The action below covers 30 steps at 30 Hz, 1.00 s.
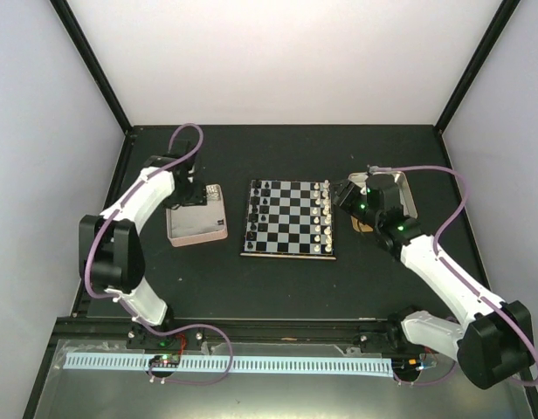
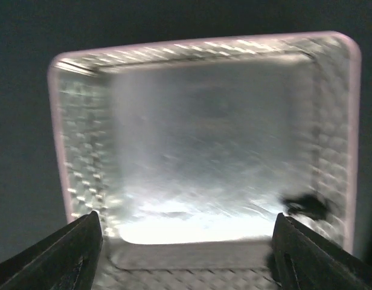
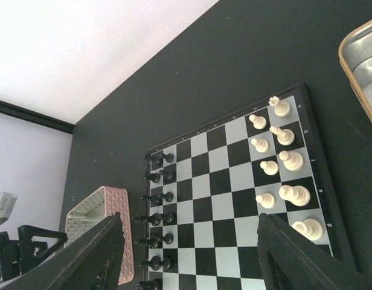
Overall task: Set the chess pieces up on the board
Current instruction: Adjust the storage box at the center of the board.
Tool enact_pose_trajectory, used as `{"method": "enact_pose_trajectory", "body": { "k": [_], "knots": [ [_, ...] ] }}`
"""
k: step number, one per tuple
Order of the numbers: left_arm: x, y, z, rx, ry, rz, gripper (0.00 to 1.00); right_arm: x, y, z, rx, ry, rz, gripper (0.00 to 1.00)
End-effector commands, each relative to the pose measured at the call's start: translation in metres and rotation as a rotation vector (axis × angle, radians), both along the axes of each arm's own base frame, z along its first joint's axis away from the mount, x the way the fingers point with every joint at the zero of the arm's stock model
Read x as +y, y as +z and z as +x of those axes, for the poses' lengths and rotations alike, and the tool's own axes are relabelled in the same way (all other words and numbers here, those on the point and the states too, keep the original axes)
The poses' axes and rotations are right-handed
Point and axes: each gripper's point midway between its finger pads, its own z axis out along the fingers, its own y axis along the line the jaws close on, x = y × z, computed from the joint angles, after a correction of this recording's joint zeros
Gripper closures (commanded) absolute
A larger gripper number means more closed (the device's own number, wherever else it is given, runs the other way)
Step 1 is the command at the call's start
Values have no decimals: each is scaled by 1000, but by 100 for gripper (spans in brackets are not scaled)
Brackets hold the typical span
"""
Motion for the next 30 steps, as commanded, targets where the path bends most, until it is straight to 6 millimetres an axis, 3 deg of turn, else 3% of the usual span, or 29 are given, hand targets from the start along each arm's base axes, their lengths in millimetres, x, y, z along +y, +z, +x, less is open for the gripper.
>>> {"method": "enact_pose_trajectory", "body": {
  "k": [1,7,15,19,25,30],
  "knots": [
    [31,6,22,-44,-13,86,26,-8,6,8,-25,-33,-42,39],
    [36,-14,46,-1,-135,210,32,-16,7,14,-19,-79,-80,39],
    [35,-36,70,72,-248,333,19,-38,-8,24,36,-168,-225,39],
    [28,-46,87,87,-272,345,17,-49,-18,27,80,-209,-292,39],
    [20,-58,96,81,-340,335,14,-55,-36,21,191,-213,-359,39],
    [11,-69,103,87,-362,285,20,-59,-43,17,272,-198,-428,40]
  ]
}}
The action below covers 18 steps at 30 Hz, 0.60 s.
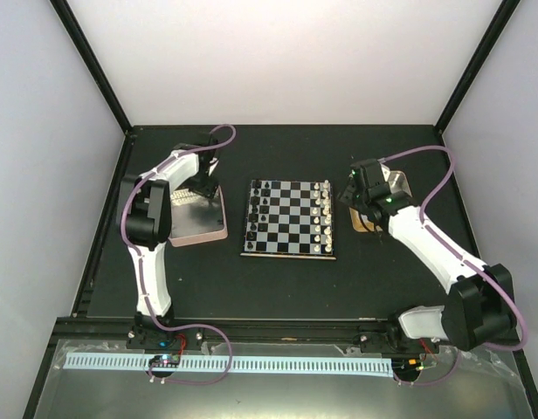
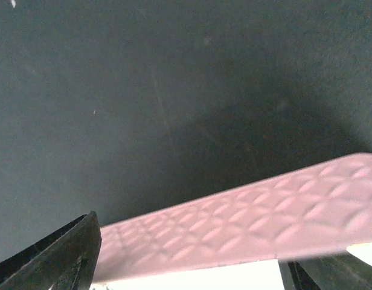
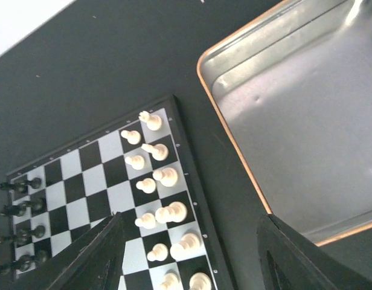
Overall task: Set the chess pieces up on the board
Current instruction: Adjust the storage box at the center of the board.
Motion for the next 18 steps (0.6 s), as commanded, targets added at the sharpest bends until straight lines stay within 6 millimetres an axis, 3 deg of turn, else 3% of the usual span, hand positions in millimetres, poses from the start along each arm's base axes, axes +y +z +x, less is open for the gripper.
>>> {"method": "enact_pose_trajectory", "body": {
  "k": [1,5,9,14,18],
  "knots": [
    [-13,0,21,-20,-45,-46,22,-13,0,-4,81,-11,-101,40],
    [-11,0,26,-19,-9,-114,34,-13,-2,-2,150,-3,-140,41],
    [8,6,19,-32,75,-142,50,-9,1,6,177,14,-161,41],
    [24,13,-3,-58,134,-150,52,2,-6,20,215,55,-162,42],
    [36,9,-25,-26,176,-100,62,13,-7,30,237,100,-163,42]
  ]
}}
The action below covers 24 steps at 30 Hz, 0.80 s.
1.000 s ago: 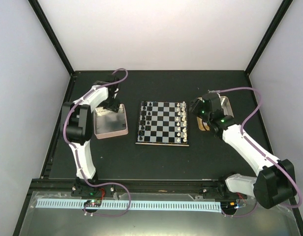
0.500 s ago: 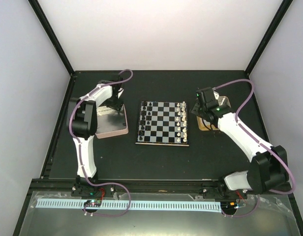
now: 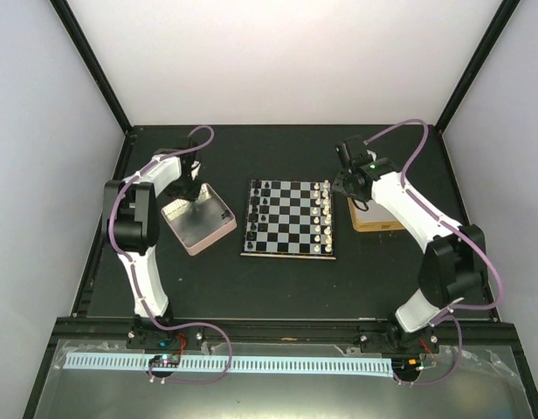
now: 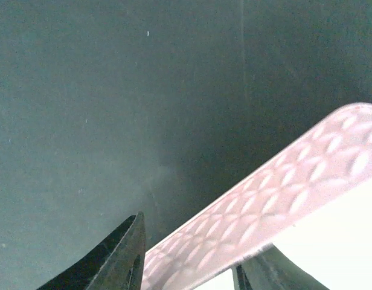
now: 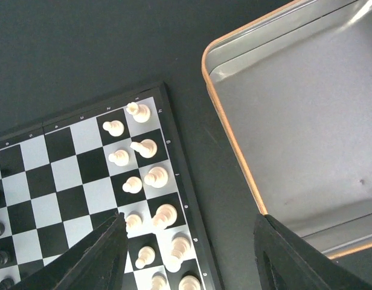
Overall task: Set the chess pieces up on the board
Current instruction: Adjust the storage box at the center of the board.
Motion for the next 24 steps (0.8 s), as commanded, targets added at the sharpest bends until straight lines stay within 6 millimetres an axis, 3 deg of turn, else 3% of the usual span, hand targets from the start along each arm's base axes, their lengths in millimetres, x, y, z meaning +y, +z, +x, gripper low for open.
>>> {"method": "enact_pose_trajectory", "body": {
  "k": [1,6,17,21,24],
  "knots": [
    [11,13,-16,-13,69,34,65,5,1,8,32,55,-21,42],
    [21,2,-45,28,164,39,69,14,8,23,-3,119,-31,44],
    [27,20,-76,-9,333,17,87,13,45,36,-140,160,-60,44],
    [28,35,-86,-45,363,6,86,12,53,37,-171,160,-60,44],
    [26,44,-90,-59,363,-4,73,12,55,35,-185,162,-57,44]
  ]
}}
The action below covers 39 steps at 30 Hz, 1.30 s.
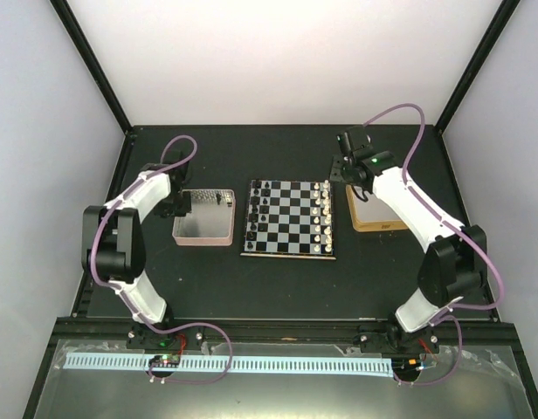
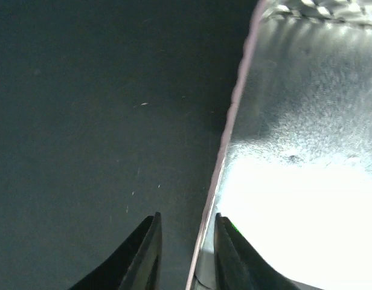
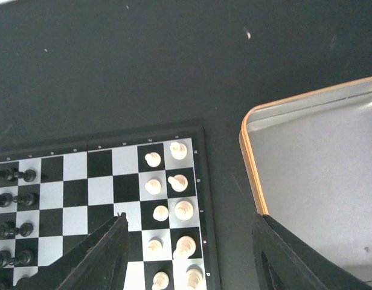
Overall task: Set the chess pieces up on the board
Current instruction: Adjust the storage box at the center of the board, then pick up the chess piece from the storage box.
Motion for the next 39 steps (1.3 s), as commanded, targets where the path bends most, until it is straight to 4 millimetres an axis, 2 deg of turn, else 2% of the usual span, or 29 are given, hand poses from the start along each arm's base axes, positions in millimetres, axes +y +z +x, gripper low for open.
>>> {"method": "enact_pose_trajectory", "body": {
  "k": [1,4,6,10,12,15,18,22,25,28,33,39],
  "knots": [
    [3,24,-7,-52,47,3,67,-5,28,5,-97,-3,3,43],
    [-6,43,-3,-117,26,-38,53,-5,33,3,-116,-1,12,43],
    [-23,59,4,-185,-3,-118,47,-6,37,2,-126,0,17,43],
    [-68,79,16,-310,-61,-319,45,-7,37,-2,-133,-5,29,43],
    [-90,78,23,-340,-78,-422,49,-7,35,-4,-132,-12,37,43],
    [-116,62,31,-341,-98,-531,53,-9,31,-7,-122,-21,40,43],
    [-132,47,40,-316,-125,-555,57,-11,30,-10,-120,-25,34,43],
    [-138,27,62,-318,-153,-525,63,-15,32,-12,-129,-31,26,43],
    [-132,16,78,-321,-145,-468,68,-15,33,-14,-132,-34,25,43],
    [-129,5,88,-310,-156,-430,69,-17,33,-15,-137,-42,25,43],
    [-127,-9,97,-283,-157,-403,71,-19,33,-16,-137,-55,26,43],
    [-126,-20,98,-252,-156,-387,74,-20,33,-16,-134,-62,24,43]
  ]
}}
